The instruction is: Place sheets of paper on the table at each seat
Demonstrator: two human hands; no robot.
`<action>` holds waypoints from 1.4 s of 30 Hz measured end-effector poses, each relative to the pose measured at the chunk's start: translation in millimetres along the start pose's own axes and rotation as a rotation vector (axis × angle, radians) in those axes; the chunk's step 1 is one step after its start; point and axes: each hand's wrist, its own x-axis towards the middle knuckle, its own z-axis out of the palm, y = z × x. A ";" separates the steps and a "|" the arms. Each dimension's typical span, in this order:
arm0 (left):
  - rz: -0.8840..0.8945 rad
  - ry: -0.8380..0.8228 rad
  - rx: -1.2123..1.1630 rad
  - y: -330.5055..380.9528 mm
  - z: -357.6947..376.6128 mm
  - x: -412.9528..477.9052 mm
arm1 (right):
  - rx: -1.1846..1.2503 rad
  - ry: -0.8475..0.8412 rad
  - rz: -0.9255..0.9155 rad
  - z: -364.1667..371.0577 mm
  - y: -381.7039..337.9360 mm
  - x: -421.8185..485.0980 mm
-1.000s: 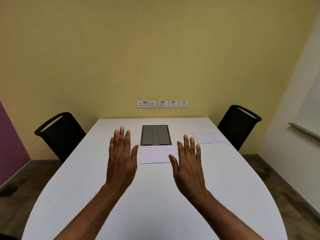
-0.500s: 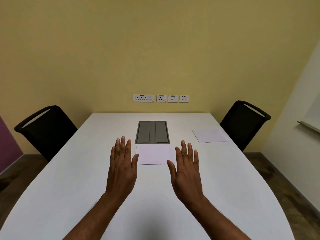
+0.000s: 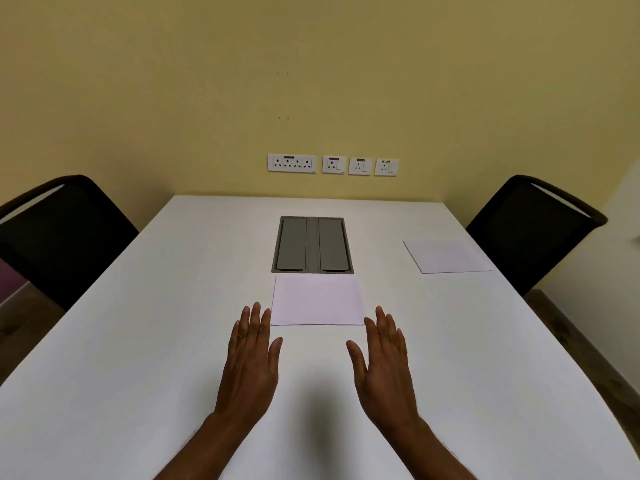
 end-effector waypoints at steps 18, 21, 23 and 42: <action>-0.455 -0.248 -0.308 -120.8 185.6 30.5 | 0.120 -0.099 0.343 185.2 118.5 69.9; -0.527 -0.223 -0.341 -131.3 206.3 37.4 | 0.152 -0.092 0.437 206.3 138.0 81.8; -0.534 -0.185 -0.336 -135.3 218.0 41.8 | 0.134 -0.085 0.466 219.7 149.0 88.4; -0.426 -0.028 -0.234 -142.5 245.1 67.0 | 0.032 0.175 0.520 253.4 162.0 123.4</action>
